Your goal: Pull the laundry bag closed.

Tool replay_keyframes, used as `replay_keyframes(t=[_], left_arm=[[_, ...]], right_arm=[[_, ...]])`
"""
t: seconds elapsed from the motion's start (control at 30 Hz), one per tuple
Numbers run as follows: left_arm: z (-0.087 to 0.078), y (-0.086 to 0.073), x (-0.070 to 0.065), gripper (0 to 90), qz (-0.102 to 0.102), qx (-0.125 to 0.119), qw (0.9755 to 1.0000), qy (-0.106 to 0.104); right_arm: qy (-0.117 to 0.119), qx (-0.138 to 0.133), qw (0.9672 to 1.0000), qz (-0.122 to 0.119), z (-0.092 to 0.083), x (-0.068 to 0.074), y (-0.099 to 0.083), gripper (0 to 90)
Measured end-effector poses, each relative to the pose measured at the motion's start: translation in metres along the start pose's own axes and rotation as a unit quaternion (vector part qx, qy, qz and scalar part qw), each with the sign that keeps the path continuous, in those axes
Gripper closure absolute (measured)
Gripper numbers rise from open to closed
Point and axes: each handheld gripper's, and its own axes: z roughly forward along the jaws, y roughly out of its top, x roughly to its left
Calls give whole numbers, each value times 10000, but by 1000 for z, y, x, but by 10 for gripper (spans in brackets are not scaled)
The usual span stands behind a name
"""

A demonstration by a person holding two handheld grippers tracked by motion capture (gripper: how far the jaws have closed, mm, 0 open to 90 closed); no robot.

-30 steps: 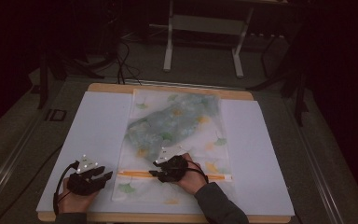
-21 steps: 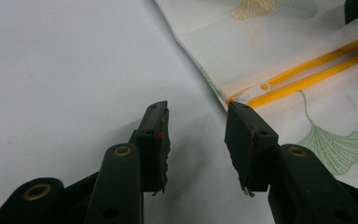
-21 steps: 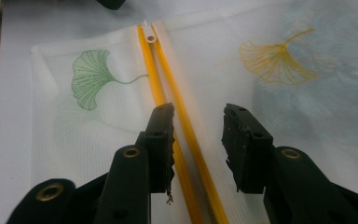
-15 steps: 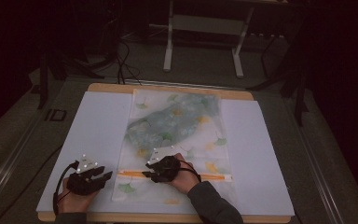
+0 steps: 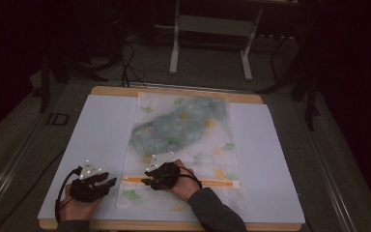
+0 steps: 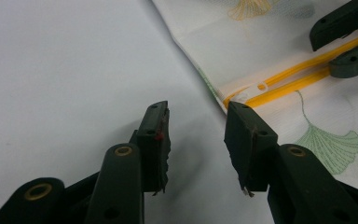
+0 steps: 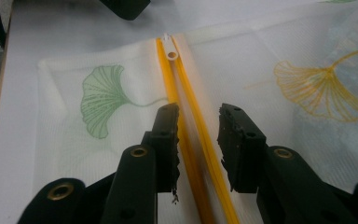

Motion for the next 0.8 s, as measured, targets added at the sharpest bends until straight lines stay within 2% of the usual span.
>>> replay_keyframes(t=[0.47,0.8], left_arm=[[0,0,1,601,-9,11,10000,-5],[0,0,1,612,-14,32,10000,-39]], right_arm=[[123,11,9999,-26,14,2,11,699],[178,105,9997,-148,24,4,21,727]])
